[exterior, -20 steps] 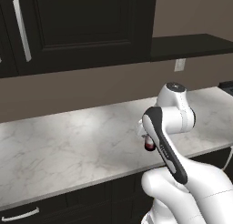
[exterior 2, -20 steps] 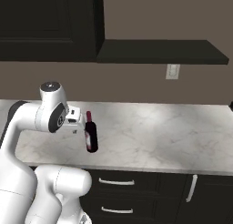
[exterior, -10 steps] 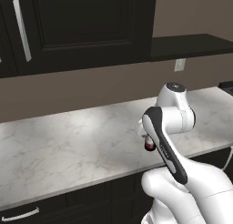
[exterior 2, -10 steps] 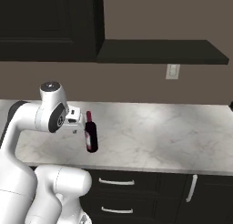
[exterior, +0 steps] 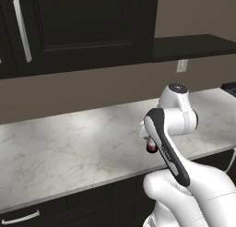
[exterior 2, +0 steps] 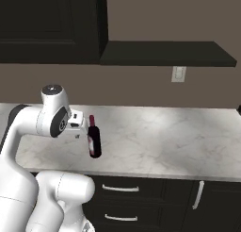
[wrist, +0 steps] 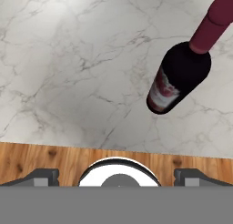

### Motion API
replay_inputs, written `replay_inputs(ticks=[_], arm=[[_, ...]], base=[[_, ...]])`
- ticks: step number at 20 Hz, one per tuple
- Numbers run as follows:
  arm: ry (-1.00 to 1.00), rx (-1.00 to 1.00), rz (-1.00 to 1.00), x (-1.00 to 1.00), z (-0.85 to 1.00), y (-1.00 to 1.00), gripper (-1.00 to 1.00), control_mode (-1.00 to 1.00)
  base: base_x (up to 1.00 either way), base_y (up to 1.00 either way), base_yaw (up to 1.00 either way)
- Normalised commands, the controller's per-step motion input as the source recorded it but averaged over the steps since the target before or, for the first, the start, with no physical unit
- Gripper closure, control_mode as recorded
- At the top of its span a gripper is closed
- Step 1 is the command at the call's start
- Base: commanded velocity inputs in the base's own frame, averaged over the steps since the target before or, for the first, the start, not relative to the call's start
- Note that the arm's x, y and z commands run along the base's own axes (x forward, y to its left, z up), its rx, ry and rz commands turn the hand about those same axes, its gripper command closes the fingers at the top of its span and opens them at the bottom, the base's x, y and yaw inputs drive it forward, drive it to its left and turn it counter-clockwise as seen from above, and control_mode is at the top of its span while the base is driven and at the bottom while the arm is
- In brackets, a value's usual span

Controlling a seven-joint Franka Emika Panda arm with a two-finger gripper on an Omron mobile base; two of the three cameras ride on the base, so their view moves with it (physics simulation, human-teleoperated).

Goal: There is a wine glass and glass cup on the dining counter. Place the wine bottle next to the wine glass and the juice bottle next to the glass cup.

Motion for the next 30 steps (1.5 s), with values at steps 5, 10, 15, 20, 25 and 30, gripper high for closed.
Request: replay_inputs(ticks=[5,10,15,20,25,30], arm=[[0.00,0.00,0.00,0.00,0.00,0.00,-1.00,-1.00],[0.00,0.00,0.00,-0.01,-0.01,0.02,-1.00,-1.00],[0.00,-0.06,-0.05,-0.01,-0.05,0.44,-1.00,-1.00],[-0.04,-0.17,-0.33,0.01,0.00,0.46,-1.00,-1.00],[0.00,-0.13,-0.46,0.05,0.00,0.25,-1.00,-1.00],[-0.25,-0.09,-0.38,-0.05,0.00,0.03,-1.00,-1.00]], base=[[0.00,0.00,0.00],[0.00,0.00,0.00],[0.00,0.00,0.00],[0.00,0.00,0.00],[0.00,0.00,0.00],[0.00,0.00,0.00]])
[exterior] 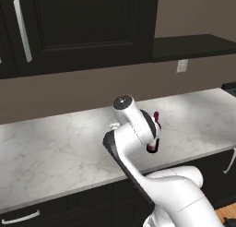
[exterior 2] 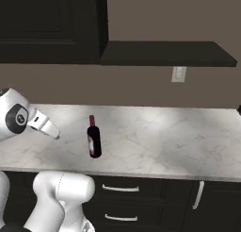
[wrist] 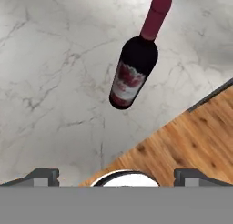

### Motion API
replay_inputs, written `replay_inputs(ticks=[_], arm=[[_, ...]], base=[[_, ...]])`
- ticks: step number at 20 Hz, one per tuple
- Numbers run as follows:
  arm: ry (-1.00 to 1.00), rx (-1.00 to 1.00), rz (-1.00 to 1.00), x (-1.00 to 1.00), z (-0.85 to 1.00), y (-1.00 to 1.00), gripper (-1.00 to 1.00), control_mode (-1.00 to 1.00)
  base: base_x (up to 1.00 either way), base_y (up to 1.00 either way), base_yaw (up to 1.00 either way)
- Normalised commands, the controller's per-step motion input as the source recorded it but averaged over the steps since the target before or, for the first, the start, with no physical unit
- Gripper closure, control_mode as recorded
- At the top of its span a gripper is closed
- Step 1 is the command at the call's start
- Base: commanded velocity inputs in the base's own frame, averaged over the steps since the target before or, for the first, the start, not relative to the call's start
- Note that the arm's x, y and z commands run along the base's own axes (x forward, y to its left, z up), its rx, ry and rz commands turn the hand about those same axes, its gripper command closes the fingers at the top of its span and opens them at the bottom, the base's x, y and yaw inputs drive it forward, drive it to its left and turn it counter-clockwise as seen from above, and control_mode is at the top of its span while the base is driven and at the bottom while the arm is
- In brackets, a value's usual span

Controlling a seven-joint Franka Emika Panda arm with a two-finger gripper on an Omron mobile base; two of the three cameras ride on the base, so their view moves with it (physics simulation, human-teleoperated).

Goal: There is a wine glass and glass cup on the dining counter. Place the wine bottle next to the wine glass and the juice bottle next to the glass cup.

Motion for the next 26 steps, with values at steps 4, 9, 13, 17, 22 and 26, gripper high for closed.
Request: replay_inputs(ticks=[4,9,13,17,22,26], arm=[[-0.33,-0.10,-0.33,-0.03,0.00,0.00,-1.00,-1.00],[-0.28,-0.17,-0.24,-0.04,0.00,-0.12,-1.00,-1.00],[-0.11,-0.02,-0.15,-0.06,0.00,-0.22,-1.00,-1.00],[-0.07,0.00,-0.09,0.00,0.00,-0.26,-1.00,-1.00],[-0.09,0.00,-0.01,0.00,0.01,-0.32,-1.00,-1.00],[-0.06,0.00,0.00,0.00,0.00,-0.30,-1.00,-1.00]], base=[[0.00,0.00,0.00],[0.00,0.00,0.00],[0.00,0.00,0.00],[0.00,0.00,0.00],[0.00,0.00,0.00],[0.00,0.00,0.00]])
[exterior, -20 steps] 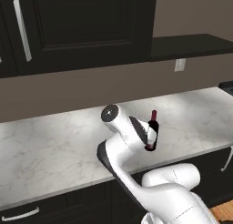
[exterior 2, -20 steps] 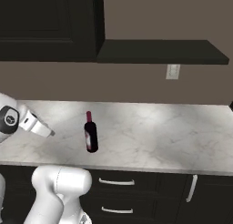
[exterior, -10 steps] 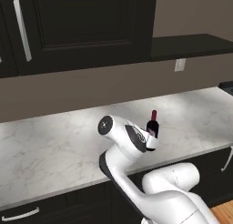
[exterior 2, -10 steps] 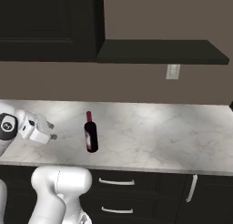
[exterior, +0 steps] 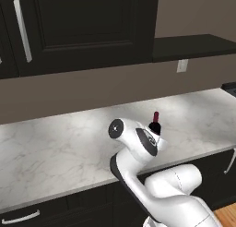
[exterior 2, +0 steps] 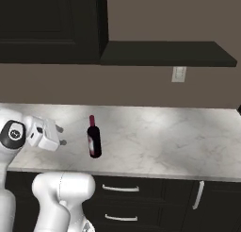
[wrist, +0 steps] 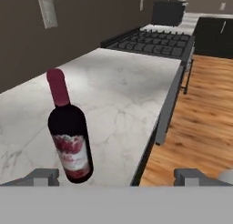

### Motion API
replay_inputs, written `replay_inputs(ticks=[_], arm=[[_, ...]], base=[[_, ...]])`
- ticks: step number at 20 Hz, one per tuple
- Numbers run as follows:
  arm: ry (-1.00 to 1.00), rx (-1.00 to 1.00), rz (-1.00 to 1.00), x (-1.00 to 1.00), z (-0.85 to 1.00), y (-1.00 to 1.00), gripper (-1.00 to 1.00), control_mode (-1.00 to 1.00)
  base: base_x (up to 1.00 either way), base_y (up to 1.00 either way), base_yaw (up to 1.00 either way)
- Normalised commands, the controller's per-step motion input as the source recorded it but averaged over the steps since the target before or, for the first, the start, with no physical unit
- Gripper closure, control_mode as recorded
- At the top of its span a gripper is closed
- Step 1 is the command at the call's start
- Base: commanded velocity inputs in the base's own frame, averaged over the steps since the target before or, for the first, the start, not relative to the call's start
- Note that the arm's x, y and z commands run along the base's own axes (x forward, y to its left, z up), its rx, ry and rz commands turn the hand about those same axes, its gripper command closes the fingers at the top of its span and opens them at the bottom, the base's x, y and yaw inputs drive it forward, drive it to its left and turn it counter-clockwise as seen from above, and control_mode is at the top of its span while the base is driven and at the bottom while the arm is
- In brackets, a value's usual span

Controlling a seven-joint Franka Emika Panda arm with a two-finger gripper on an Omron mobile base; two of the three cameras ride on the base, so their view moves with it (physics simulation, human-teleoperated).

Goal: There is a wine glass and glass cup on the dining counter. Place the wine bottle next to the wine glass and the juice bottle next to the glass cup.

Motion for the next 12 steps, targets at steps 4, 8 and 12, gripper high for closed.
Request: replay_inputs(ticks=[4,8,12], arm=[[-0.04,0.00,0.00,0.15,0.00,-0.21,-1.00,-1.00],[-0.06,0.00,0.00,0.17,0.00,-0.17,-1.00,-1.00],[-0.04,0.00,0.00,0.29,0.00,-0.13,-1.00,-1.00]], base=[[0.00,0.00,0.00],[0.00,0.00,0.00],[0.00,0.00,0.00]])
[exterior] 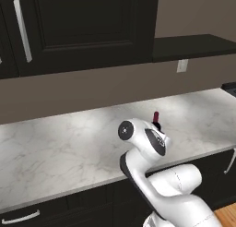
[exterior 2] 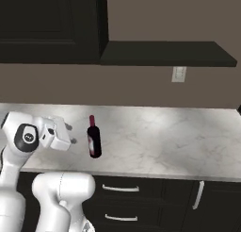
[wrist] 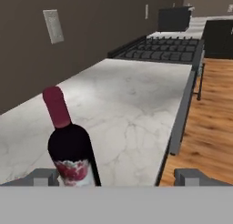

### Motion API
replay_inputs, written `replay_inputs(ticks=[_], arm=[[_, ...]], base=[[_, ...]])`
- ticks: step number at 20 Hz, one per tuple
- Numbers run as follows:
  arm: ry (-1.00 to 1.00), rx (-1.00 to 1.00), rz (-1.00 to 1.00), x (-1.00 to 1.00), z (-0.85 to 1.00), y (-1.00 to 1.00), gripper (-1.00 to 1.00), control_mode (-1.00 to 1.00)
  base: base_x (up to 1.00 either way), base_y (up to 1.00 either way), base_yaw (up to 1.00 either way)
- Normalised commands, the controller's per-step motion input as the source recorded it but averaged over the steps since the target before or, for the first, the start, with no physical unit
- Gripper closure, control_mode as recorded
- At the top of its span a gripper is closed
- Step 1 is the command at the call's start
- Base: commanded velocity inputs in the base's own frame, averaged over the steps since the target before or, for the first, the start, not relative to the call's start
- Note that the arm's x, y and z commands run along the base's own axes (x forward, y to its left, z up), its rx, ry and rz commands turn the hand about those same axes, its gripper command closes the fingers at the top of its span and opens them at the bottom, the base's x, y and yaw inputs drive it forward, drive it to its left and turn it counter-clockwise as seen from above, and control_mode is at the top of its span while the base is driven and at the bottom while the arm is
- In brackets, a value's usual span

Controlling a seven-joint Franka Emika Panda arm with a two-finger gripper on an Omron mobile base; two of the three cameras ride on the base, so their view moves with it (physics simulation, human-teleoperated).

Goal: There is a wine glass and glass cup on the dining counter. Place the wine bottle next to the wine glass and the juice bottle next to the glass cup.

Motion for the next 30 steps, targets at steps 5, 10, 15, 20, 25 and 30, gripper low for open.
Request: replay_inputs(ticks=[5,10,15,20,25,30], arm=[[-0.01,0.00,0.00,0.37,0.00,0.00,-1.00,-1.00],[0.00,0.00,-0.02,0.48,0.00,0.00,-1.00,-1.00],[0.00,0.00,-0.03,0.40,0.00,0.00,-1.00,-1.00],[0.00,-0.02,-0.07,0.30,0.00,0.00,-1.00,-1.00],[0.00,-0.02,-0.06,0.31,-0.03,0.00,-1.00,-1.00],[0.00,-0.04,-0.03,0.16,-0.04,-0.03,-1.00,-1.00]], base=[[0.00,0.00,0.00],[0.00,0.00,0.00],[0.00,0.00,0.00],[0.00,0.00,0.00],[0.00,0.00,0.00],[0.00,0.00,0.00]])
